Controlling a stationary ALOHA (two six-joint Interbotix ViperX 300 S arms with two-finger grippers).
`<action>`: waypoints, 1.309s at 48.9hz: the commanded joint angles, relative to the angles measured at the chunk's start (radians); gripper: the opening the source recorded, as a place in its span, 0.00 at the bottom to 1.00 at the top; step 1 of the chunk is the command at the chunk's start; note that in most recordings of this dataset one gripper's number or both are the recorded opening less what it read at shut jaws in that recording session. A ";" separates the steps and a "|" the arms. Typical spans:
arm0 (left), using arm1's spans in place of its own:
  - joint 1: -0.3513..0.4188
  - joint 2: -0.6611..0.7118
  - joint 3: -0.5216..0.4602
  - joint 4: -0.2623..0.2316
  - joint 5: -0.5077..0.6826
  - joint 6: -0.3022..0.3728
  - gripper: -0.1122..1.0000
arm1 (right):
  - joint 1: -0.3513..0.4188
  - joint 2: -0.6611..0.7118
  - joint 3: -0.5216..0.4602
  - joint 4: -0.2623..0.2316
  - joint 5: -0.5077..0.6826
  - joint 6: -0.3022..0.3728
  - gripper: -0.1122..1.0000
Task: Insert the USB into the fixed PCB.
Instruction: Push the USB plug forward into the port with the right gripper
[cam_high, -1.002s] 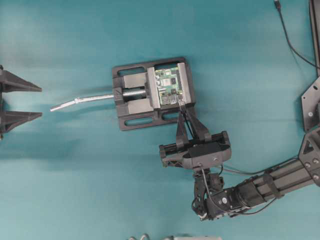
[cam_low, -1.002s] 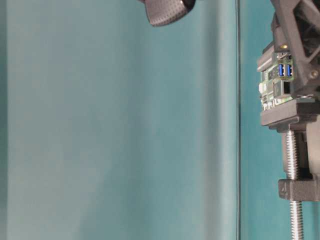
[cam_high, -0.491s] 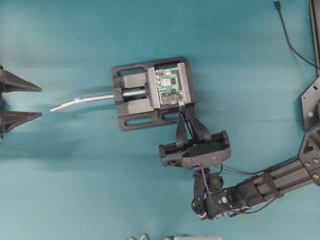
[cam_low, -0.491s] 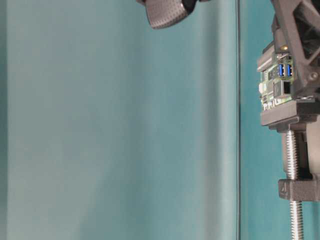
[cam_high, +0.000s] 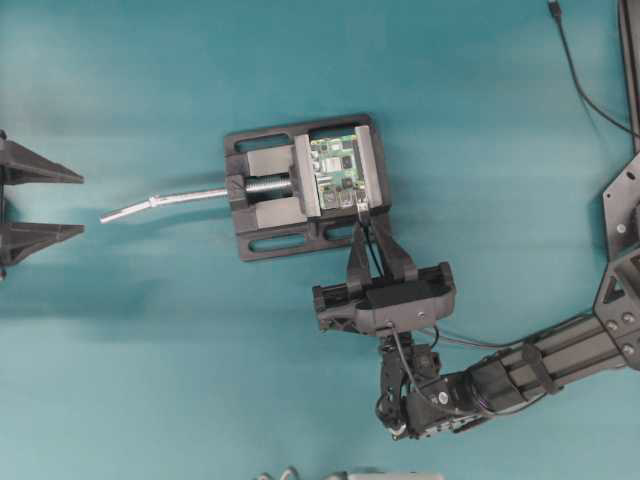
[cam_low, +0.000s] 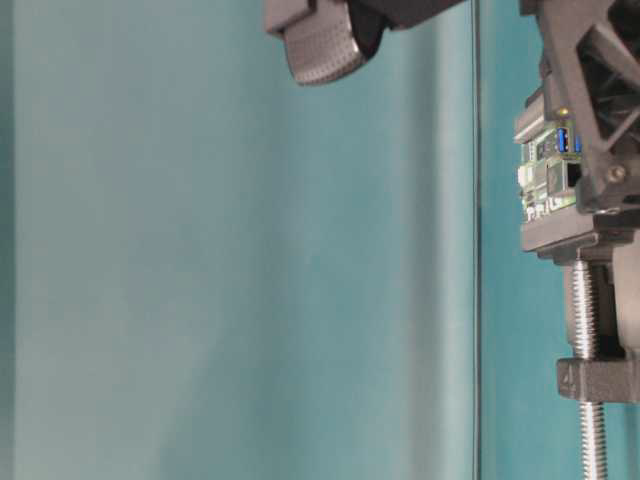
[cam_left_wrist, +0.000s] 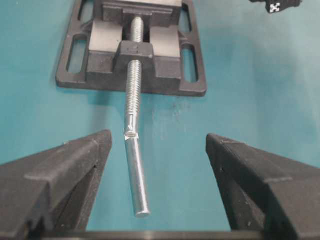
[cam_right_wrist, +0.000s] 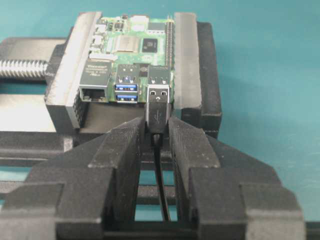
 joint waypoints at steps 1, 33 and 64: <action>0.002 0.006 -0.012 0.003 -0.008 0.008 0.93 | -0.037 -0.049 -0.020 -0.009 -0.012 -0.003 0.29; 0.002 0.006 -0.012 0.003 -0.009 0.006 0.93 | -0.029 -0.071 -0.012 -0.009 -0.014 -0.021 0.29; 0.002 0.006 -0.012 0.003 -0.009 0.006 0.93 | -0.028 -0.071 0.020 -0.009 -0.011 -0.043 0.29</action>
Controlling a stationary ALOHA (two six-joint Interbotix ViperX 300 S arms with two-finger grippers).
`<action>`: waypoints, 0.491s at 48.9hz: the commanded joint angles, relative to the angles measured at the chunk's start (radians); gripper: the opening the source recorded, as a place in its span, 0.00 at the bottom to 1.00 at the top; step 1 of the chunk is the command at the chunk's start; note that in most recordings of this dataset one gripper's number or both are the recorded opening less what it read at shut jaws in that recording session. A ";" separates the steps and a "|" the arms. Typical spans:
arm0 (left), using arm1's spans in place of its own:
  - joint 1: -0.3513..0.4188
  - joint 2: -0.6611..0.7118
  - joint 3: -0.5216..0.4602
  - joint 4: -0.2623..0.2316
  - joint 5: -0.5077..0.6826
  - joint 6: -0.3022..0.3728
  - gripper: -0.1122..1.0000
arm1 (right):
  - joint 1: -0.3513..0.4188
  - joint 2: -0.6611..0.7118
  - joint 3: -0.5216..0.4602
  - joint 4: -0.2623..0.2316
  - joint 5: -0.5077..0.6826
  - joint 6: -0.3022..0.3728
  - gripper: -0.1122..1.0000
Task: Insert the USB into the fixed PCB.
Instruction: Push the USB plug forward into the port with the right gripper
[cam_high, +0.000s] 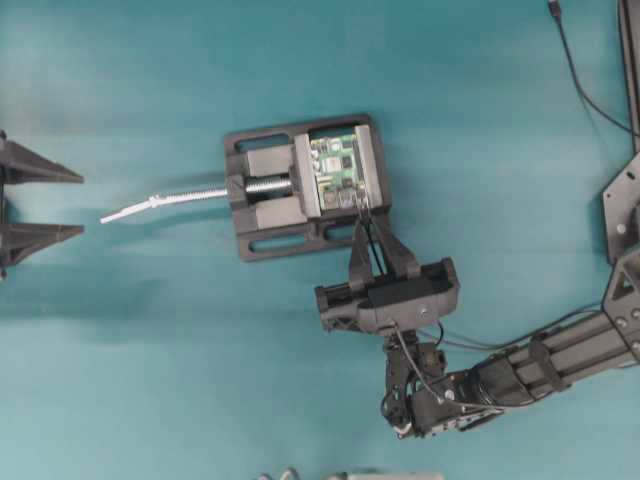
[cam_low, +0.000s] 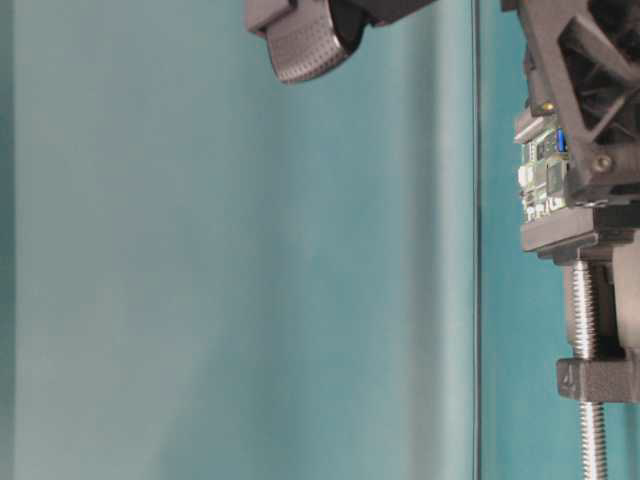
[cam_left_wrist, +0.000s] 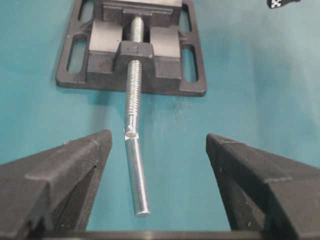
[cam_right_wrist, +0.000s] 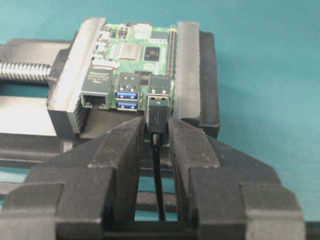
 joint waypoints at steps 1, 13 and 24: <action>0.002 0.006 -0.012 0.003 -0.008 0.008 0.93 | -0.028 -0.046 -0.008 -0.008 -0.009 -0.003 0.29; 0.002 0.006 -0.012 0.003 -0.008 0.006 0.93 | -0.040 -0.040 -0.012 -0.008 -0.009 -0.005 0.29; 0.002 0.006 -0.012 0.003 -0.009 0.008 0.93 | -0.048 -0.028 -0.025 -0.008 -0.009 -0.005 0.29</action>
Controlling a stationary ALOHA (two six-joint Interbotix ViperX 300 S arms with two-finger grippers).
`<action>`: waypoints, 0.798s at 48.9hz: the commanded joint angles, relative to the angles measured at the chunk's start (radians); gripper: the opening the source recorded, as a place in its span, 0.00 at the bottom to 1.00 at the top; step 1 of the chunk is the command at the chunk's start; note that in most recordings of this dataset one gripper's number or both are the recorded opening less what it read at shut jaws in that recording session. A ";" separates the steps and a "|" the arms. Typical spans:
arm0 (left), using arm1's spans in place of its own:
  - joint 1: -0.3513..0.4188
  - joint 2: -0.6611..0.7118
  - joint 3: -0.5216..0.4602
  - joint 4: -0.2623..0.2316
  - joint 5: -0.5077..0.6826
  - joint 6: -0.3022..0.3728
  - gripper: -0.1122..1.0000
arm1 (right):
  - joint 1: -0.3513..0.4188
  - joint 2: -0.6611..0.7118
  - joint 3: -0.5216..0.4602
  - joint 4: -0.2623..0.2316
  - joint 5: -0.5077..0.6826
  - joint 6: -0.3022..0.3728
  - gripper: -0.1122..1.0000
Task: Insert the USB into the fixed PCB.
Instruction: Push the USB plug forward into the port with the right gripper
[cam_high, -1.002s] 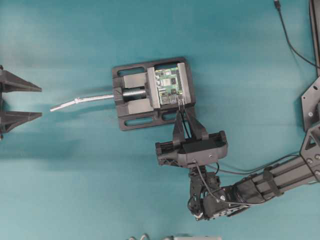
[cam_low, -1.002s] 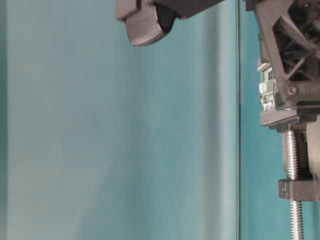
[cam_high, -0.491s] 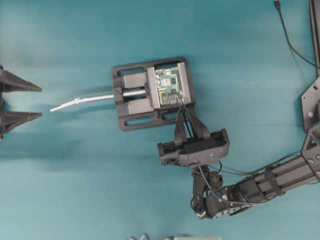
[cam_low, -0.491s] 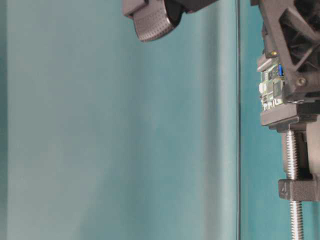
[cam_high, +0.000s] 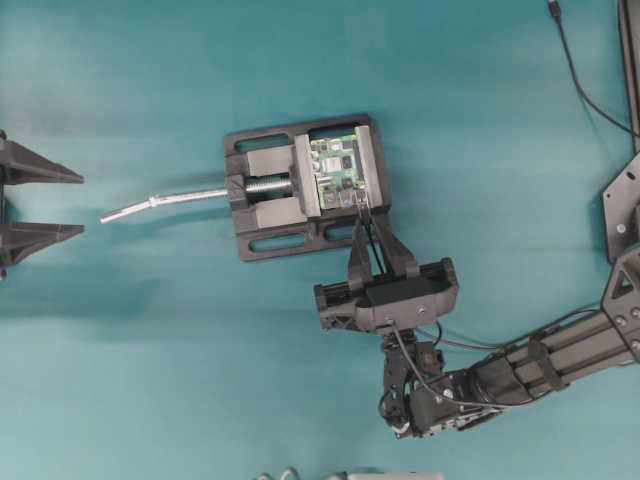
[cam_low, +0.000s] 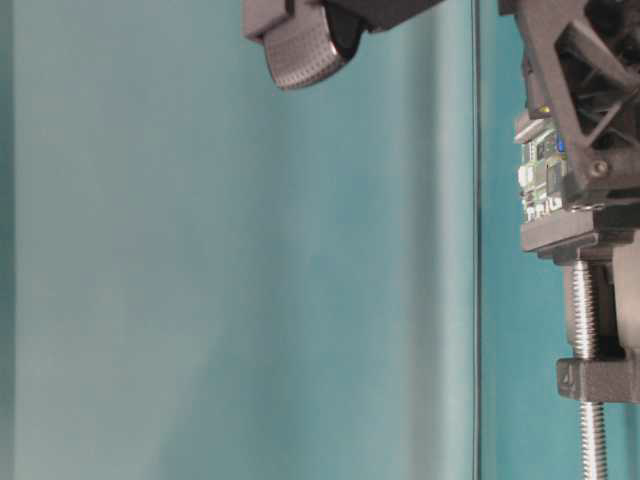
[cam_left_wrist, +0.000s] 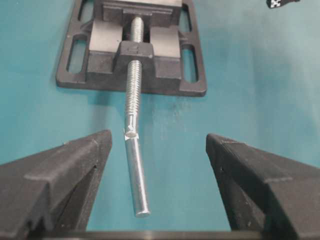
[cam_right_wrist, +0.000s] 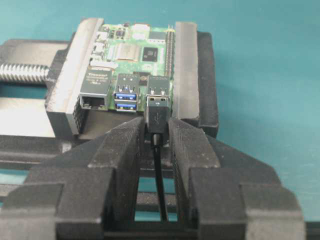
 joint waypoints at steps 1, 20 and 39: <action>0.002 0.006 -0.012 0.003 -0.008 0.008 0.93 | -0.044 -0.028 -0.014 -0.008 -0.011 -0.003 0.29; 0.002 0.006 -0.012 0.003 -0.009 0.006 0.93 | -0.067 -0.025 -0.017 -0.020 -0.008 -0.014 0.29; 0.002 0.006 -0.012 0.003 -0.008 0.008 0.93 | -0.084 -0.018 -0.020 -0.020 -0.008 -0.015 0.29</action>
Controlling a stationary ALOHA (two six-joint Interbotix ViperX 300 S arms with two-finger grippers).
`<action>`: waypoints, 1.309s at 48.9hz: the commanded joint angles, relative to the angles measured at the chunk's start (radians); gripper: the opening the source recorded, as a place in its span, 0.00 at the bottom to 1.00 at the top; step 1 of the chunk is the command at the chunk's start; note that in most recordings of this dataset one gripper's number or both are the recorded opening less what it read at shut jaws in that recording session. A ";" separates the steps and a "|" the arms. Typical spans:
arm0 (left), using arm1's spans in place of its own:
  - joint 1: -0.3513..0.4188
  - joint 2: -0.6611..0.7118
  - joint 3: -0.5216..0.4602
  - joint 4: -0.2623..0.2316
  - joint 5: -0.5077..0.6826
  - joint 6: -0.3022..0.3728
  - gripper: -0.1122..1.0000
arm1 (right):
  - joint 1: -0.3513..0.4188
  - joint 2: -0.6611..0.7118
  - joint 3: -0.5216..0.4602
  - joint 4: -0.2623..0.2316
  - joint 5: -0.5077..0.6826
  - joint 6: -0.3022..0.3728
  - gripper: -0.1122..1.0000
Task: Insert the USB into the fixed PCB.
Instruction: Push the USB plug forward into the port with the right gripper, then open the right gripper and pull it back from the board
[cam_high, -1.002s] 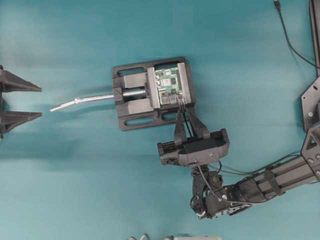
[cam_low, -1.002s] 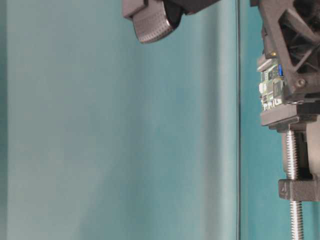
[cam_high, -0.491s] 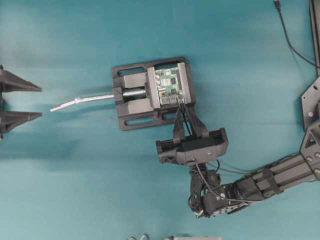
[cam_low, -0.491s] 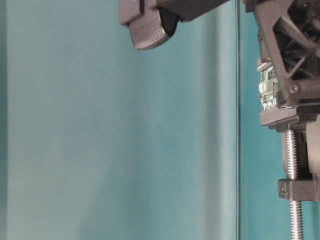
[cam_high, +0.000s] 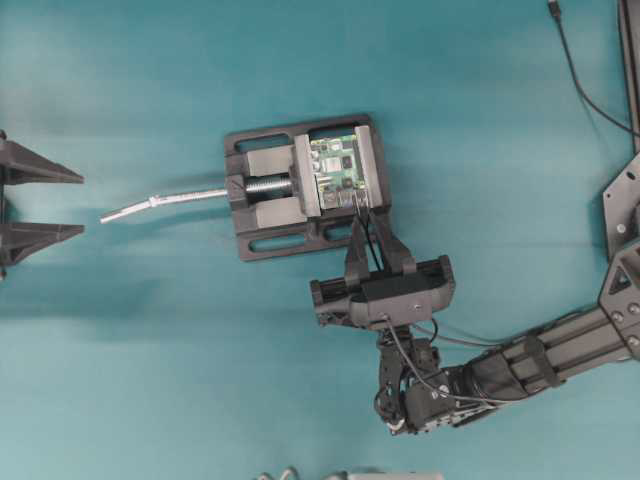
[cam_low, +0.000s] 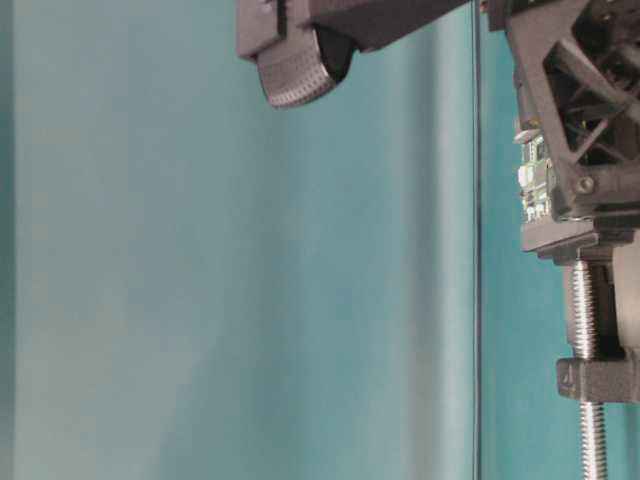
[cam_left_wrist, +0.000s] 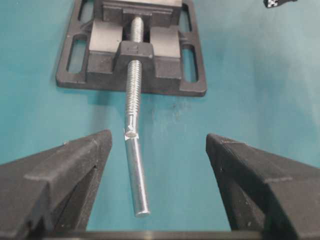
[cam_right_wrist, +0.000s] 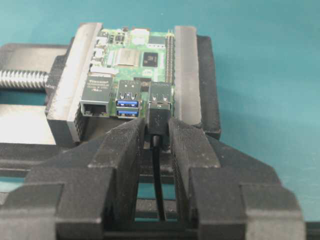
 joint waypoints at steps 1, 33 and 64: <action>0.002 0.006 -0.012 0.005 -0.009 0.008 0.93 | -0.071 -0.018 -0.009 -0.014 -0.006 -0.002 0.29; 0.002 0.006 -0.012 0.005 -0.008 0.008 0.93 | -0.104 -0.018 -0.003 -0.028 0.006 -0.008 0.29; 0.002 0.006 -0.012 0.005 -0.008 0.008 0.93 | -0.071 -0.028 0.018 -0.006 0.025 -0.005 0.29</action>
